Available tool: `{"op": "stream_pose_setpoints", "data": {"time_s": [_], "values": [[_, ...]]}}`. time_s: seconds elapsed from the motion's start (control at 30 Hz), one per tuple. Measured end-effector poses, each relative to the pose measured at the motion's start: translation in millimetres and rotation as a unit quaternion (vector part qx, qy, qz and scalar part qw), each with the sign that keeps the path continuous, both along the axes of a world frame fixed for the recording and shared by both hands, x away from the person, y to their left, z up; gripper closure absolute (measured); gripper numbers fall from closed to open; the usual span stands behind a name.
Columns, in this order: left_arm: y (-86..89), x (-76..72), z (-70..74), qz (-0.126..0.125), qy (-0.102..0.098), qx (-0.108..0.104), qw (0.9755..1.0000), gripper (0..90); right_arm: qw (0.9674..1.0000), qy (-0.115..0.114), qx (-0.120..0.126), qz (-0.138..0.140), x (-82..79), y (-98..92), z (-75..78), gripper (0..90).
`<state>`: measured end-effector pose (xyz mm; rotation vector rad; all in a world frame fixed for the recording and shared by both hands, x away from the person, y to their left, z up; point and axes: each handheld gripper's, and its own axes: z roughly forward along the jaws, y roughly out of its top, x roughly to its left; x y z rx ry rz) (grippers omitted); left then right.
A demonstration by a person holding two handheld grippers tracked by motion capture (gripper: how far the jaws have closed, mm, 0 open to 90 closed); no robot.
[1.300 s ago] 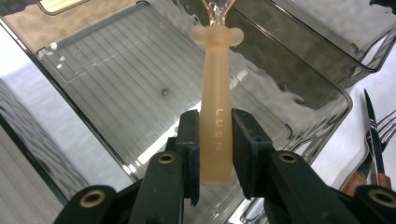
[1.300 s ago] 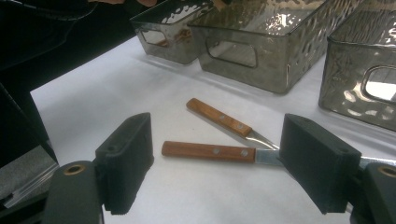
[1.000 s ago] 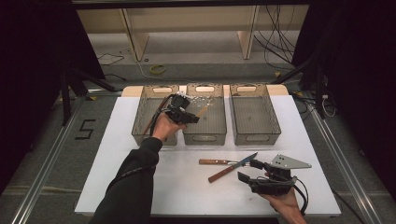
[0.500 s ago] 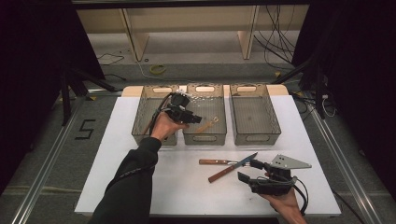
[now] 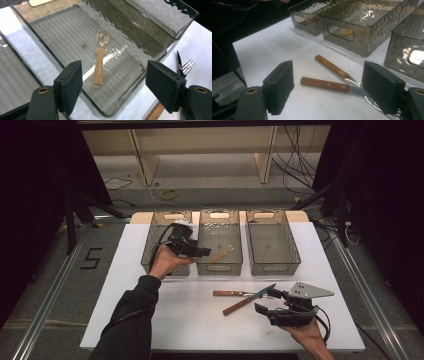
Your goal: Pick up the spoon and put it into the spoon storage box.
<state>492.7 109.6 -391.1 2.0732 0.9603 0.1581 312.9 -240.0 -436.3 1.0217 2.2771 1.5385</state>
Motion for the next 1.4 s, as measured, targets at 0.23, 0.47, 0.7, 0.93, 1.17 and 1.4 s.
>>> {"op": "stream_pose_setpoints", "data": {"time_s": [0.23,0.47,0.7,0.93,1.17,1.4], "values": [[16.1,-22.0,4.5,0.003,-0.019,-0.015,0.9997,26.0,0.9972,-0.017,-0.060,0.042,6.3,6.6,12.4,26.0],[39.1,-47.9,-1.0,0.006,-0.037,-0.030,0.9988,23.1,0.9925,-0.021,-0.098,0.070,15.7,15.0,18.6,26.0],[61.8,-73.6,-17.3,0.017,-0.046,-0.042,0.9979,22.3,0.9820,-0.023,-0.155,0.106,23.1,26.6,23.9,26.4],[76.3,-94.9,-27.8,0.021,-0.055,-0.053,0.9969,21.6,0.9676,-0.025,-0.208,0.141,32.7,38.5,26.6,26.8],[77.4,-113.2,-38.1,0.011,-0.066,-0.058,0.9960,21.5,0.9530,-0.028,-0.252,0.166,40.2,49.7,25.0,27.8],[78.3,-125.7,-51.7,0.013,-0.066,-0.056,0.9962,21.2,0.9390,-0.019,-0.285,0.192,49.0,57.7,21.9,28.9]]}}
